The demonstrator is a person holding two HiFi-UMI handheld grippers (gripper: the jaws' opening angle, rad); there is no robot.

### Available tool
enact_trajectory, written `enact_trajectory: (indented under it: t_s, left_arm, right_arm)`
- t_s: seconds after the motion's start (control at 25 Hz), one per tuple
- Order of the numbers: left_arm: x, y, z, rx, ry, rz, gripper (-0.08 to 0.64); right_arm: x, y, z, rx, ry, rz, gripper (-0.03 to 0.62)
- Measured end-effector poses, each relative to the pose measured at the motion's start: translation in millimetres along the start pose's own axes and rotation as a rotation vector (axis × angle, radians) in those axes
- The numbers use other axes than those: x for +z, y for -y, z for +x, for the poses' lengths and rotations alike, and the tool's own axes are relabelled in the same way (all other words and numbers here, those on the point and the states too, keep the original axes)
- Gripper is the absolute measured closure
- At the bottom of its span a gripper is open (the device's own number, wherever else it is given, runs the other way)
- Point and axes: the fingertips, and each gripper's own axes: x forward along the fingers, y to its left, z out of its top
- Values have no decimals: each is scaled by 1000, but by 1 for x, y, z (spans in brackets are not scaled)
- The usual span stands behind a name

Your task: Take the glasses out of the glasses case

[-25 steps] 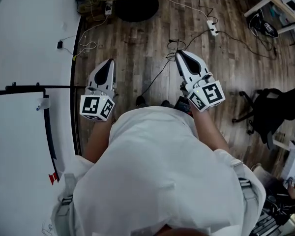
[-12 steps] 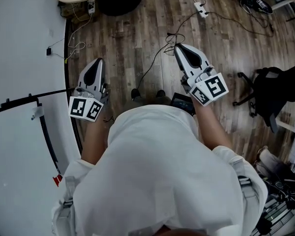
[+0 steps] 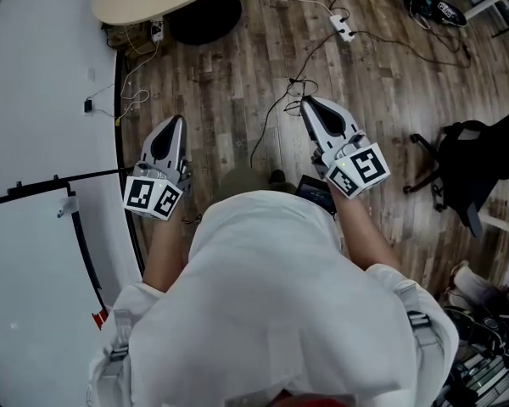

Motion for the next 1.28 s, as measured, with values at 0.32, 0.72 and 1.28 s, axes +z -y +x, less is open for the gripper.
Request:
enact_trajectory:
  t_s: [0.32,0.72,1.28]
  left_arm:
    - [4,-8,-2,30,46,-22,549]
    - [13,-46,-6,102,74,-30,549]
    - [15,-202,88,132,90,-119,549]
  right_arm:
    - [8,1,13,37,-15,-9,563]
    - [21,-4,58,96,-9,-37,563]
    - [12,35,236,127,-102,-50,563]
